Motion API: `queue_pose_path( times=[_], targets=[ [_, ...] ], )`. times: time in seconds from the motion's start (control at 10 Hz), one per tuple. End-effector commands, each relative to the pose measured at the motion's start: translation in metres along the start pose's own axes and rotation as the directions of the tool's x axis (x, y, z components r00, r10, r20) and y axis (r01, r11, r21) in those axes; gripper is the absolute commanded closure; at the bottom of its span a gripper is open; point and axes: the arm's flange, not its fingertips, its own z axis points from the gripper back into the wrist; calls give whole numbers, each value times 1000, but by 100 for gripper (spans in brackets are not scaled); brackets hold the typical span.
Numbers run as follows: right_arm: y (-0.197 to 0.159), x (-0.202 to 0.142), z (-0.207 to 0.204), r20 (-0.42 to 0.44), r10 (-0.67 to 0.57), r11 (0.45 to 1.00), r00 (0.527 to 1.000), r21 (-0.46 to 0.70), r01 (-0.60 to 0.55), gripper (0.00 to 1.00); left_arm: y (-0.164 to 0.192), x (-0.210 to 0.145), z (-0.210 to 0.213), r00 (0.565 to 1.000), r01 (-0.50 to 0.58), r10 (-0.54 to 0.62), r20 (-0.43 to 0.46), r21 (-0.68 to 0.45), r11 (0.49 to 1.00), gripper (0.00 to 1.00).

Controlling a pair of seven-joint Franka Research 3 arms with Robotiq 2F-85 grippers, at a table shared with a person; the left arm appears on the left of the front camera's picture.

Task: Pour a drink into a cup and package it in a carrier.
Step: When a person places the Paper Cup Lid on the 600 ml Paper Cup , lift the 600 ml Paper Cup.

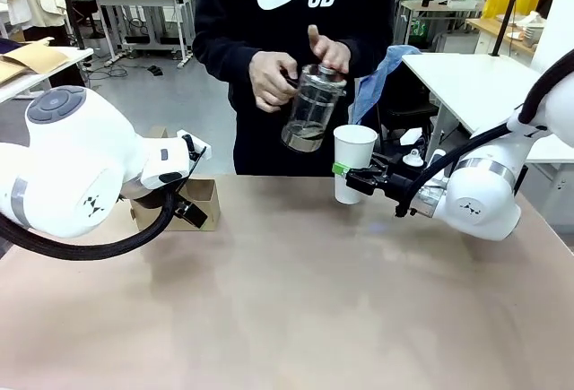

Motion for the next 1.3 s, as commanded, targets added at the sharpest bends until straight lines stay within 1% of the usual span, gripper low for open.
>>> queue_pose_path(
  times=[0.0, 1.2],
  targets=[
    [4, 4, -1, 7, 13, 1000, 1000, -12, -13, 20, 0, 0, 0, 1000, -1, 1, 1, -2, 1000, 0],
    [4, 4, -1, 7, 13, 1000, 1000, -12, -13, 20, 0, 0, 0, 1000, -1, 1, 1, -2, 1000, 0]
  ],
)
